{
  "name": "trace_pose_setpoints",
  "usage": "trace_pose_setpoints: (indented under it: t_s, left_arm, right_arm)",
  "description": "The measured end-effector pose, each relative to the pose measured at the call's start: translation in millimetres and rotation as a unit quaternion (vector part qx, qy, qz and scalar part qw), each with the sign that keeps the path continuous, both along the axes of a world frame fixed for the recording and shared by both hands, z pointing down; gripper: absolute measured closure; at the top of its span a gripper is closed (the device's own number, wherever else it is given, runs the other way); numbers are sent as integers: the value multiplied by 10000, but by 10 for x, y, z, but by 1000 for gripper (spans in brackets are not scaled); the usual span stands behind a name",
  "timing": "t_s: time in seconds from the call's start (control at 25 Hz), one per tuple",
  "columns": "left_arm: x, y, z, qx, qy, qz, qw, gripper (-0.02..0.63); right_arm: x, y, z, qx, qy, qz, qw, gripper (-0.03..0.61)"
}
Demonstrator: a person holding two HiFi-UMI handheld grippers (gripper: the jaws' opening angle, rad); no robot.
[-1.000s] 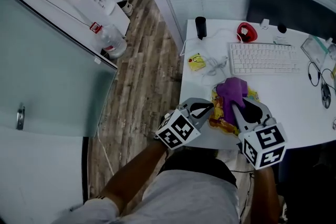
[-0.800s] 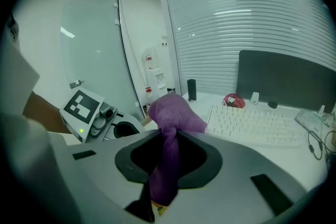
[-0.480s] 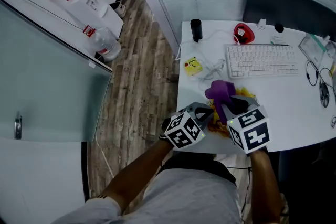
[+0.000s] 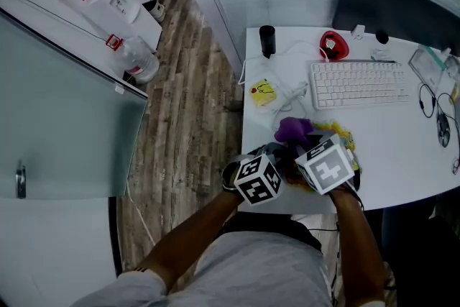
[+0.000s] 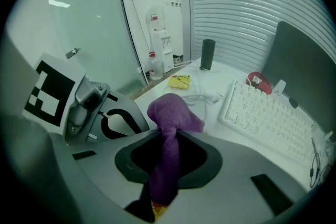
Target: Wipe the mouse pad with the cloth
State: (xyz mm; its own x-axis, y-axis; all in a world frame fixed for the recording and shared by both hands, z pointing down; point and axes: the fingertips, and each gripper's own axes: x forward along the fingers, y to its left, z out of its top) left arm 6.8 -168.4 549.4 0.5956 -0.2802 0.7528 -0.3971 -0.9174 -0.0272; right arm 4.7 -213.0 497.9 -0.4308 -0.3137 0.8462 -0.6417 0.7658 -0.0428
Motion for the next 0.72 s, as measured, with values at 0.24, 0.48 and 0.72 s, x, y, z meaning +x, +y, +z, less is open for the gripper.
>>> trace_pose_setpoints:
  t_s: [0.24,0.48,0.72]
  left_arm:
    - [1,1,15,-96,14,51,9999,598]
    - [-2,-3,21,-105,3,55,9999,598]
    - [-7,2,15,-134,14,42,9999,598]
  right_arm:
    - [4,-109,374,62,111,-17,9999,512]
    - [264,-110,273,-109,419,272,9987,512]
    - [773,-189,259,-73,484,797,9956,512]
